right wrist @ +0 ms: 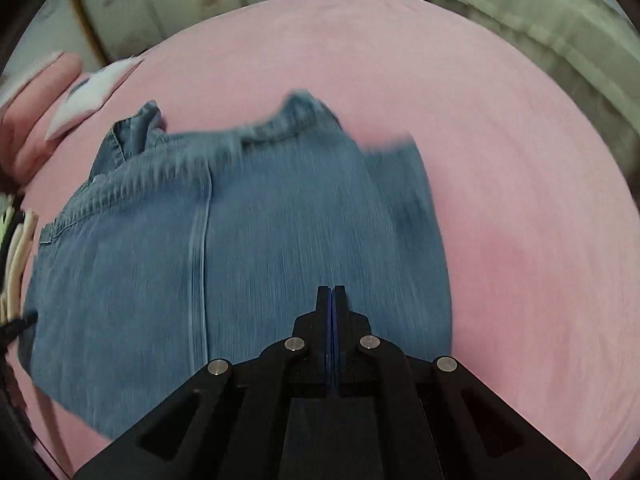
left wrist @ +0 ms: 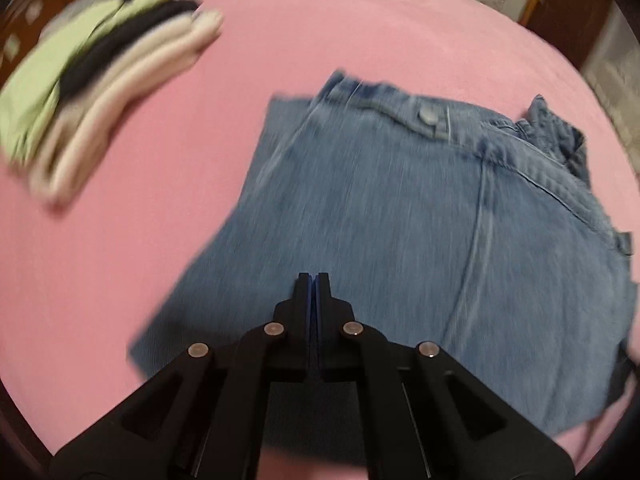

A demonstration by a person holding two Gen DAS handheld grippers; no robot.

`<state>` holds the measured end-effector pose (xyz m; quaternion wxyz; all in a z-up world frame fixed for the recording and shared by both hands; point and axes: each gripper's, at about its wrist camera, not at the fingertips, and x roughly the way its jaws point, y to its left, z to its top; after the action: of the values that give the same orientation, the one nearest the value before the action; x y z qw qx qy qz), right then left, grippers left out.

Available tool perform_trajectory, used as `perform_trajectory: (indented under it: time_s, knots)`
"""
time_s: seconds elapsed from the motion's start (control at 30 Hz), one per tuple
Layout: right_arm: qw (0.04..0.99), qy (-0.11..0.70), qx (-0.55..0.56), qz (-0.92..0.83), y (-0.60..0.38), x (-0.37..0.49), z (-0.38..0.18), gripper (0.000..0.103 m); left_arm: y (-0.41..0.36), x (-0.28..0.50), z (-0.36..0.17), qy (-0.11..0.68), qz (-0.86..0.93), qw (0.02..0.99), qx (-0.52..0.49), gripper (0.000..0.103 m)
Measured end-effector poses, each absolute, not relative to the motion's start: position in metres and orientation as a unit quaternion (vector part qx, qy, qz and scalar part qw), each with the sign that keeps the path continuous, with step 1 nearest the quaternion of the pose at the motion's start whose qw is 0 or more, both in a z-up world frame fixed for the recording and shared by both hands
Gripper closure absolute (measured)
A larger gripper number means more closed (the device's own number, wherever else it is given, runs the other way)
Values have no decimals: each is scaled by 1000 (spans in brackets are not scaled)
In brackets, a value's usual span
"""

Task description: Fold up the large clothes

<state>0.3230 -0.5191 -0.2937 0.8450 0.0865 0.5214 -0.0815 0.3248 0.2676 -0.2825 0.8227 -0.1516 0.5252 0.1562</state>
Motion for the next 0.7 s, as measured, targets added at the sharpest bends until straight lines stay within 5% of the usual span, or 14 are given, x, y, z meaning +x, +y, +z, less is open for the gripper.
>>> perform_trajectory:
  time_s: [0.5, 0.7]
  knots:
    - [774, 572, 240, -129, -394, 168, -279, 101, 176, 208, -241, 580, 90, 798, -136, 102]
    - [776, 572, 251, -86, -363, 162, -250, 101, 162, 179, -242, 595, 73, 764, -239, 102]
